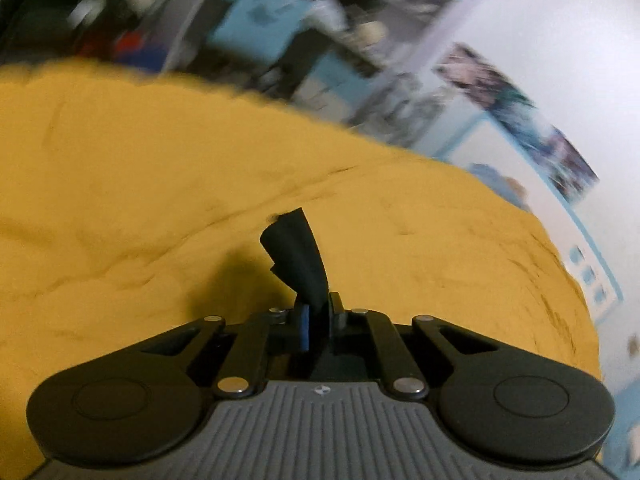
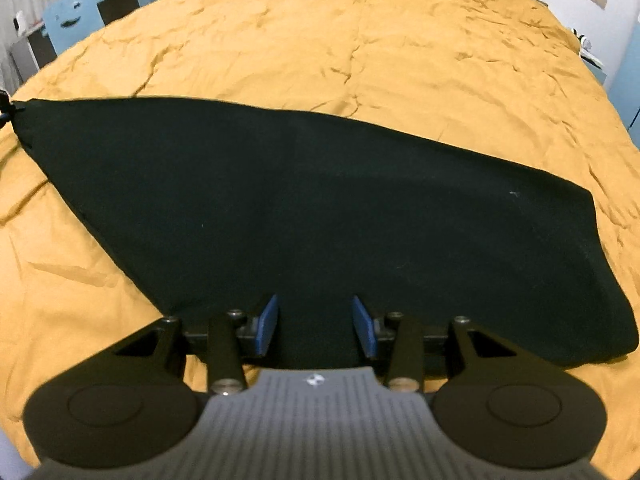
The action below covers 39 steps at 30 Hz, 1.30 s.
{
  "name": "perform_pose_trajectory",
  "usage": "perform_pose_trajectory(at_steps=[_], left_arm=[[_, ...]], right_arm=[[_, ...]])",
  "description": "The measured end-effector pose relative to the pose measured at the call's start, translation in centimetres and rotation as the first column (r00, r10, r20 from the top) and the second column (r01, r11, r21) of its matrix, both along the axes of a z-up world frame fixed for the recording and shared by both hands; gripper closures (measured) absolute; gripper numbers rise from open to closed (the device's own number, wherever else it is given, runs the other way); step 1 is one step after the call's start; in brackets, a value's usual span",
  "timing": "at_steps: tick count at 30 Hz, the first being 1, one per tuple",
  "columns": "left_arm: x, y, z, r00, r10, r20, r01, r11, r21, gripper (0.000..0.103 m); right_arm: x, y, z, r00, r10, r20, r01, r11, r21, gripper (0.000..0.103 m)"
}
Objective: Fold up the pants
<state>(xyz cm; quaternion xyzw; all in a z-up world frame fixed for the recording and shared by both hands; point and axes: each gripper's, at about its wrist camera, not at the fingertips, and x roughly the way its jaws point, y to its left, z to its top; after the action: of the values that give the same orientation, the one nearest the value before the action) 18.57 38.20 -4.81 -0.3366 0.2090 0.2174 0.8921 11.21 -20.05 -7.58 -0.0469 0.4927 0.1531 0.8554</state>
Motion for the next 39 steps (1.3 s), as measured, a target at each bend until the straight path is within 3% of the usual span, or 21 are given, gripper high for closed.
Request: perform_pose_trajectory(at_steps=[4, 7, 9, 12, 15, 20, 21, 22, 25, 27, 29, 34, 37, 39], left_arm=[[-0.1, -7.2, 5.7, 0.991, -0.131, 0.032, 0.121, 0.969, 0.215, 0.096], [-0.1, -13.9, 9.2, 0.973, -0.229, 0.025, 0.204, 0.907, 0.368, 0.096], [0.4, -18.8, 10.9, 0.954, -0.300, -0.004, 0.268, 0.849, 0.455, 0.096], [0.8, -26.5, 12.1, 0.922, -0.381, -0.070, 0.346, 0.729, 0.591, 0.095], [1.1, -34.1, 11.5, 0.886, -0.442, -0.142, 0.398, 0.563, 0.724, 0.095], [0.5, -43.7, 6.2, 0.799, -0.522, -0.299, 0.518, 0.344, 0.783, 0.096], [0.3, -45.3, 4.6, 0.770, -0.534, -0.351, 0.558, 0.296, 0.775, 0.096], [0.2, -46.9, 2.5, 0.725, -0.549, -0.416, 0.616, 0.248, 0.747, 0.096], [-0.4, -48.9, -2.9, 0.603, -0.575, -0.553, 0.754, 0.184, 0.631, 0.095], [-1.1, -49.4, -5.7, 0.545, -0.577, -0.608, 0.805, 0.158, 0.572, 0.095], [-1.6, -49.5, -7.1, 0.506, -0.579, -0.639, 0.838, 0.153, 0.525, 0.095], [-1.3, -48.2, -6.9, 0.436, -0.651, -0.621, 0.893, 0.227, 0.388, 0.090], [-1.2, -47.8, -6.7, 0.413, -0.693, -0.591, 0.906, 0.248, 0.343, 0.089], [-1.5, -47.2, -6.5, 0.373, -0.759, -0.534, 0.927, 0.277, 0.253, 0.089]], right_arm=[[-0.5, -1.4, 0.4, 1.000, -0.018, 0.016, 0.017, 0.999, 0.044, 0.065], [-1.2, -2.6, 1.1, 0.999, -0.030, 0.029, 0.028, 0.996, 0.080, 0.065], [-1.6, -3.6, 1.4, 0.999, -0.041, 0.035, 0.038, 0.994, 0.102, 0.065], [-2.2, -5.1, 1.9, 0.997, -0.062, 0.046, 0.055, 0.989, 0.139, 0.065], [-2.8, -6.7, 2.3, 0.995, -0.085, 0.055, 0.074, 0.982, 0.173, 0.065], [-3.7, -8.9, 2.4, 0.992, -0.118, 0.050, 0.104, 0.970, 0.222, 0.065], [-3.8, -9.3, 2.3, 0.992, -0.122, 0.045, 0.108, 0.967, 0.230, 0.065], [-4.0, -9.6, 2.1, 0.991, -0.125, 0.037, 0.113, 0.964, 0.239, 0.065], [-4.3, -9.9, 1.5, 0.992, -0.128, 0.010, 0.121, 0.959, 0.256, 0.065], [-4.5, -10.0, 1.2, 0.992, -0.124, -0.001, 0.120, 0.957, 0.264, 0.065], [-4.7, -10.0, 0.9, 0.993, -0.120, -0.010, 0.118, 0.956, 0.268, 0.065], [-4.9, -9.8, 0.5, 0.994, -0.111, -0.020, 0.112, 0.954, 0.280, 0.065], [-4.9, -9.8, 0.6, 0.995, -0.102, -0.012, 0.101, 0.954, 0.282, 0.065], [-5.0, -9.8, 0.6, 0.995, -0.100, -0.011, 0.099, 0.954, 0.284, 0.064]])
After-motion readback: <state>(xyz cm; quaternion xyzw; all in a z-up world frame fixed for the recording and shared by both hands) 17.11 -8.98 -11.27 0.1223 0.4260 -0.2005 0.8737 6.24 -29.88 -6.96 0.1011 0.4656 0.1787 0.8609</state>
